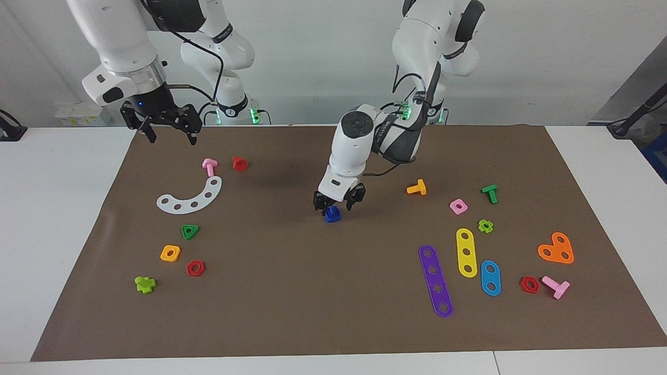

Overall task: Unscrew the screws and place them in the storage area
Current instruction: 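Reach the left gripper to the blue square nut and grasp it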

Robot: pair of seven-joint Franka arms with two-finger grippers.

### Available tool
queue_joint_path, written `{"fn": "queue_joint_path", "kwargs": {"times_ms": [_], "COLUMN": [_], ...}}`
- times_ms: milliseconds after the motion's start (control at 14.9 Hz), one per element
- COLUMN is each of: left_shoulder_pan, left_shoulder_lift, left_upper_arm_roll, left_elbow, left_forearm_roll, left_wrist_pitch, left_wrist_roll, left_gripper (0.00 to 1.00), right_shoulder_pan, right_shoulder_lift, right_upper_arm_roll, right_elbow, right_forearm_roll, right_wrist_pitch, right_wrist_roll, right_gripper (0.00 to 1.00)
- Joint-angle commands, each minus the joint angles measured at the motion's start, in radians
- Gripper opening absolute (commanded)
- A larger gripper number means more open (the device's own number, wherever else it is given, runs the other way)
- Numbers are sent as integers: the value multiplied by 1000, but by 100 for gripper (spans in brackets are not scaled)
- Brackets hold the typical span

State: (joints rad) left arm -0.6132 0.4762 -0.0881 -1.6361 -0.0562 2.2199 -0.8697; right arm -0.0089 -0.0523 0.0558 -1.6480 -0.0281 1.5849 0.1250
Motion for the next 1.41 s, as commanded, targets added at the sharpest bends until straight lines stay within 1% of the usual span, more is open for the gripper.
{"fn": "queue_joint_path", "kwargs": {"times_ms": [0,201,335,536,804,939,1006,1140,1207,1341], "left_shoulder_pan": [-23,-36,-43,-51,-54,-54,-54,-54,-54,-51], "left_shoulder_lift": [-1,-1,18,22,27,27,27,27,25,27], "left_upper_arm_roll": [22,22,22,24,24,24,24,25,25,27], "left_elbow": [-22,-57,-62,-62,-64,-64,-64,-62,-61,-38], "left_forearm_roll": [-5,12,26,26,27,27,27,27,27,24], "left_wrist_pitch": [32,46,49,50,47,44,44,43,38,15], "left_wrist_roll": [-21,-20,-22,-25,-31,-29,-29,-28,-28,-26], "left_gripper": [73,68,67,65,57,46,43,29,25,22], "right_shoulder_pan": [-16,-16,-16,-16,-16,-16,-16,-16,-16,-16], "right_shoulder_lift": [-21,-24,-26,-26,-26,-26,-26,-26,-26,-27], "right_upper_arm_roll": [7,9,9,9,9,9,7,9,7,7], "right_elbow": [-19,-27,-33,-33,-35,-33,-35,-36,-38,-38], "right_forearm_roll": [5,5,5,5,5,5,5,5,5,5], "right_wrist_pitch": [-3,-3,-2,1,3,3,4,6,6,6], "right_wrist_roll": [-30,-33,-33,-33,-35,-35,-35,-35,-35,-35], "right_gripper": [100,100,100,100,100,100,100,100,100,100]}}
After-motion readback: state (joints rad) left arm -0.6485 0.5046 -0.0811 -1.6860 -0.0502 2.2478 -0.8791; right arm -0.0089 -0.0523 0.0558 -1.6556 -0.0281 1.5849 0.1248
